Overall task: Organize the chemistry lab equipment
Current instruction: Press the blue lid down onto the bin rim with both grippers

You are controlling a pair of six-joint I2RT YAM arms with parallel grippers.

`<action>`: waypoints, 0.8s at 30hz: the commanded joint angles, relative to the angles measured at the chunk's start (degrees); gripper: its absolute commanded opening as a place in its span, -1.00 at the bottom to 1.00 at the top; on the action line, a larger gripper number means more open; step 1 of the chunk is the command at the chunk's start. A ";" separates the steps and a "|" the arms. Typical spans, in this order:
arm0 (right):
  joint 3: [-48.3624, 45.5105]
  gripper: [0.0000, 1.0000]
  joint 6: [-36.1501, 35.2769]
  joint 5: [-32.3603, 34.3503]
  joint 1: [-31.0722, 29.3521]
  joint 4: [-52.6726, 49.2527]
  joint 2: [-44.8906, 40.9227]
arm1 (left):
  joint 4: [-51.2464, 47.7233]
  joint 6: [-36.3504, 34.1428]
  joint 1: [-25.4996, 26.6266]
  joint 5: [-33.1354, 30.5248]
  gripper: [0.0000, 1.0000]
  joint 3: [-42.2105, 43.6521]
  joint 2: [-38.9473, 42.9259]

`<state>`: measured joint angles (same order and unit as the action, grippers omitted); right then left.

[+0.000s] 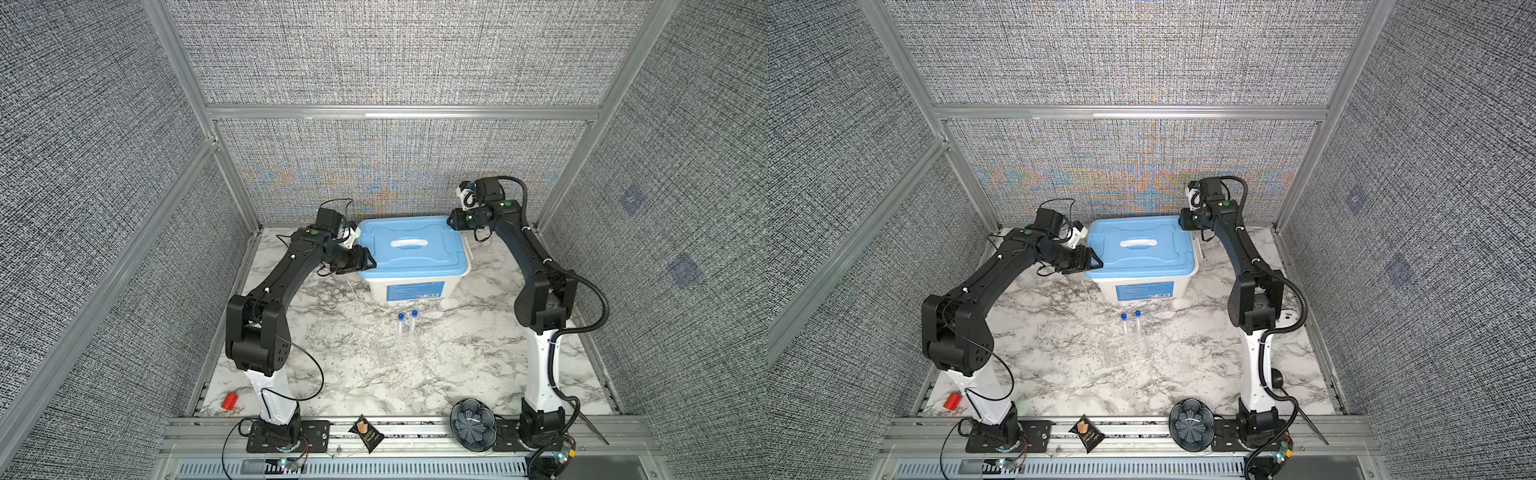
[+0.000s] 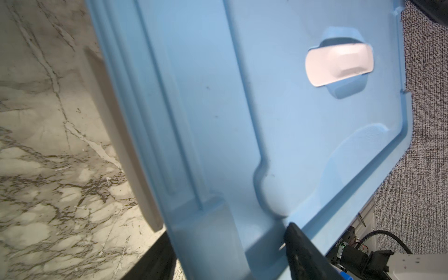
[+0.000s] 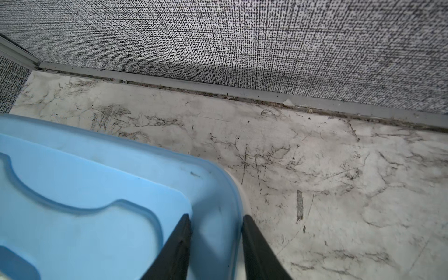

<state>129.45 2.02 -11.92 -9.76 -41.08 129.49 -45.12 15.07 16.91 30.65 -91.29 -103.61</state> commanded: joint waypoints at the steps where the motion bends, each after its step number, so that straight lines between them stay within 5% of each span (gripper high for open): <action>1: -1.19 -0.19 -4.68 1.85 -0.08 -3.62 1.17 | -1.53 1.86 0.06 2.49 0.39 1.69 0.95; 6: -1.23 -0.17 -5.90 3.32 -0.02 -3.08 1.34 | 0.54 5.33 0.27 7.50 0.39 4.17 0.96; 14: -4.46 0.03 -2.59 4.08 0.41 -2.44 -3.26 | -2.68 5.35 0.41 2.61 0.42 1.73 0.25; 19: -2.69 0.24 4.05 -4.56 3.47 -8.04 -6.45 | -2.55 6.17 -0.07 4.50 0.73 -0.43 2.27; 24: -12.60 0.31 4.48 -9.92 4.57 -4.86 -13.28 | -0.89 7.62 -1.77 7.13 0.82 -0.98 2.01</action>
<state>120.18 5.45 -17.37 -5.02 -45.67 118.15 -46.72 21.56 15.88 36.05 -92.01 -101.58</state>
